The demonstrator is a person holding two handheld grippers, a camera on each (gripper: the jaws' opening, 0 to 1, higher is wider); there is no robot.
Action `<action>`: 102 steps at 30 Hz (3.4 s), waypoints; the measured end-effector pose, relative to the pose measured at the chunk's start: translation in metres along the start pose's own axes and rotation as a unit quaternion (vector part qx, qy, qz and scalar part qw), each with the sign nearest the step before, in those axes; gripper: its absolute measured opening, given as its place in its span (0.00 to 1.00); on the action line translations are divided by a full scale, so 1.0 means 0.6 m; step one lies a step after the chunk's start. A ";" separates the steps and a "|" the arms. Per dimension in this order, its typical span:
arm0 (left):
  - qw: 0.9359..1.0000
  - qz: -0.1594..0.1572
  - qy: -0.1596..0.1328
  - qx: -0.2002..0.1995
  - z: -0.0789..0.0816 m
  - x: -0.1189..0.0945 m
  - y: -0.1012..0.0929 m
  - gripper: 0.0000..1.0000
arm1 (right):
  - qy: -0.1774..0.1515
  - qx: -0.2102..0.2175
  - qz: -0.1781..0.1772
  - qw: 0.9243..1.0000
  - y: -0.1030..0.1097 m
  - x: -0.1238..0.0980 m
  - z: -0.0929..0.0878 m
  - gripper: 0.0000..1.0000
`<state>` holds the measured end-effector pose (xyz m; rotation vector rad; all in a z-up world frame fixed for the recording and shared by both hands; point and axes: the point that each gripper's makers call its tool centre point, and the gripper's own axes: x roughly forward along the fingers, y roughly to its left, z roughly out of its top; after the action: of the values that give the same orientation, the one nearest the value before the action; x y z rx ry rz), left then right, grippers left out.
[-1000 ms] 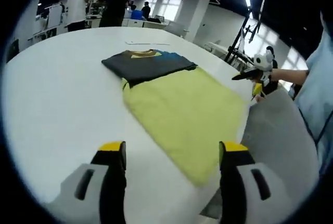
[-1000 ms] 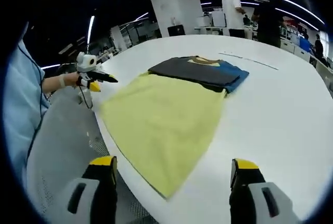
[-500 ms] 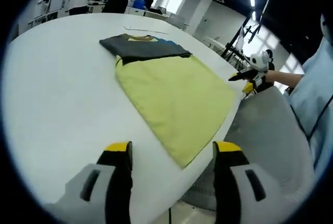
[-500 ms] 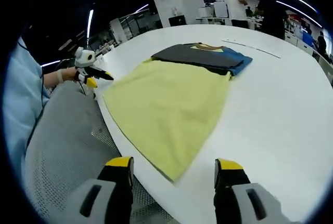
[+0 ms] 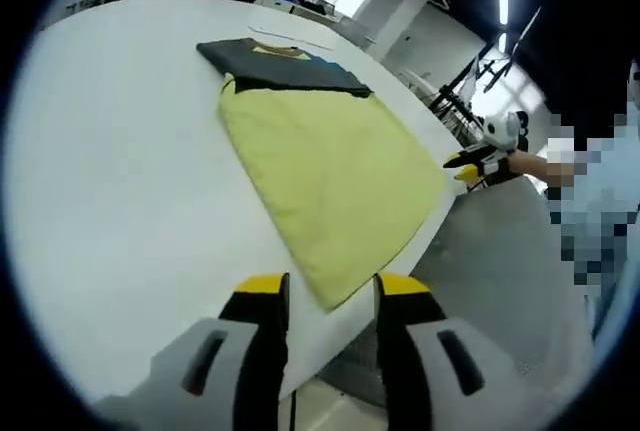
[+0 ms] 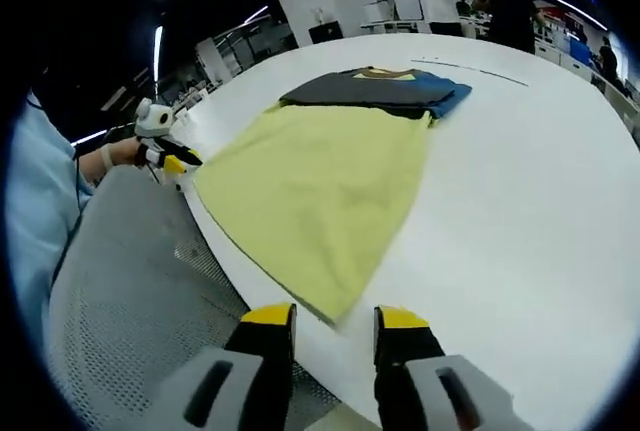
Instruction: Fold the garment on the visible template until the final outline fits inside the template.
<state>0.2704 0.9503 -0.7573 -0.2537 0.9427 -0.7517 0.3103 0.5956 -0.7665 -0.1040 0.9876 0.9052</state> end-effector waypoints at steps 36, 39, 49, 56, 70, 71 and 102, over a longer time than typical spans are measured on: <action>0.996 -0.010 -0.049 -0.073 0.031 -0.029 -0.025 0.00 | -0.063 0.130 0.042 0.989 0.016 -0.025 0.046 0.00; 0.995 -0.024 -0.054 -0.082 0.038 -0.041 -0.041 0.00 | -0.066 0.129 0.047 0.988 0.025 -0.039 0.050 0.00; 0.987 -0.056 -0.104 -0.110 0.070 -0.104 -0.095 0.00 | -0.060 0.154 0.075 0.983 0.095 -0.101 0.052 0.00; 0.982 -0.057 -0.128 -0.124 0.059 -0.129 -0.117 0.00 | -0.046 0.169 0.090 0.981 0.133 -0.127 0.051 0.00; 0.984 -0.047 -0.134 -0.112 0.081 -0.129 -0.105 0.00 | -0.062 0.170 0.093 0.979 0.120 -0.136 0.086 0.00; 0.985 -0.046 -0.134 -0.096 0.094 -0.129 -0.102 0.00 | -0.072 0.167 0.087 0.979 0.104 -0.134 0.096 0.00; 0.983 0.012 -0.185 -0.009 0.416 -0.013 0.107 0.00 | -0.185 0.085 -0.025 0.979 -0.160 -0.011 0.404 0.00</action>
<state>0.4989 0.9726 -0.6400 -0.3833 0.5988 -0.6461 0.5396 0.6408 -0.6515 0.1777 0.7073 0.7558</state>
